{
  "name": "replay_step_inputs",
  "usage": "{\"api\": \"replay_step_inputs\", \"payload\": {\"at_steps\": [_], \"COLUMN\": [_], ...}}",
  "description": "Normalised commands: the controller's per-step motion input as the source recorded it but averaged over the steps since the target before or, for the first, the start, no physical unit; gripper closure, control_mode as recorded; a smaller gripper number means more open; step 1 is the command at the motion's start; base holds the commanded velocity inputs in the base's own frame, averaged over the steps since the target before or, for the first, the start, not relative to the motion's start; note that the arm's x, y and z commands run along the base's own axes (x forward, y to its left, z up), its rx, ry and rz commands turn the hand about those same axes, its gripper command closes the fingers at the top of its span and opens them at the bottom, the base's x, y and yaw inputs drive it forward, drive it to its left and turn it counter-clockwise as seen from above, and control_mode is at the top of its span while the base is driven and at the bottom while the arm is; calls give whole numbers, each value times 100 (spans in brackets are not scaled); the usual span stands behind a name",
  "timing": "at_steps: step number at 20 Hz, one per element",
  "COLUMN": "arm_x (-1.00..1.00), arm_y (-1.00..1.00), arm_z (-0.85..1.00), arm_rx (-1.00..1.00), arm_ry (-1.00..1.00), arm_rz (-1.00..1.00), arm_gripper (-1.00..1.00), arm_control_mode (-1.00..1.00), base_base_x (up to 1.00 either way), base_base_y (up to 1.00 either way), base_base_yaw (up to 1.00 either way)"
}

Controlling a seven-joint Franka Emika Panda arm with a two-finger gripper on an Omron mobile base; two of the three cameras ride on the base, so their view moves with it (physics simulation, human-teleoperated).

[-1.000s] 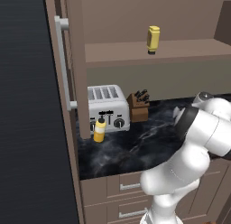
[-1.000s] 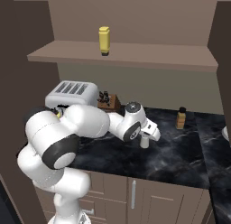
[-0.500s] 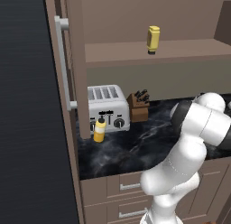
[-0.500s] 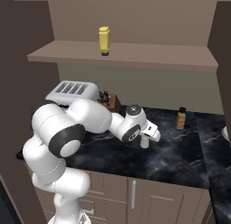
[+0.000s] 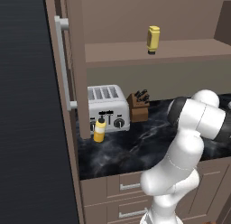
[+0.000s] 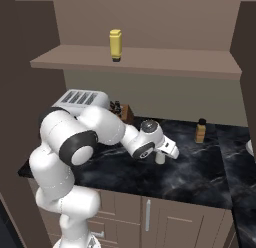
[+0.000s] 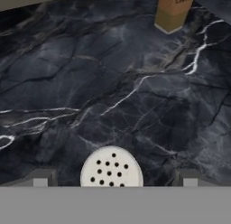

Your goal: There are various items on the counter. Only move the condiments/shakers into the cabinet.

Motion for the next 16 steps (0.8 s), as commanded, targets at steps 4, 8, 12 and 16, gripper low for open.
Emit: {"api": "replay_step_inputs", "payload": {"at_steps": [4, 8, 12, 16], "arm_x": [0, 0, -4, -40], "arm_y": [-2, 0, 0, 15], "arm_z": [-5, 0, 1, 36], "arm_rx": [-3, 0, 0, 0], "arm_ry": [-1, 0, -1, -3], "arm_rz": [0, 0, 0, 5], "arm_gripper": [-100, 100, 100, 100], "arm_control_mode": [-100, -100, -100, -100], "base_base_x": [0, 0, 0, 0], "base_base_y": [0, 0, 0, 0], "base_base_yaw": [0, 0, 0, 0]}}
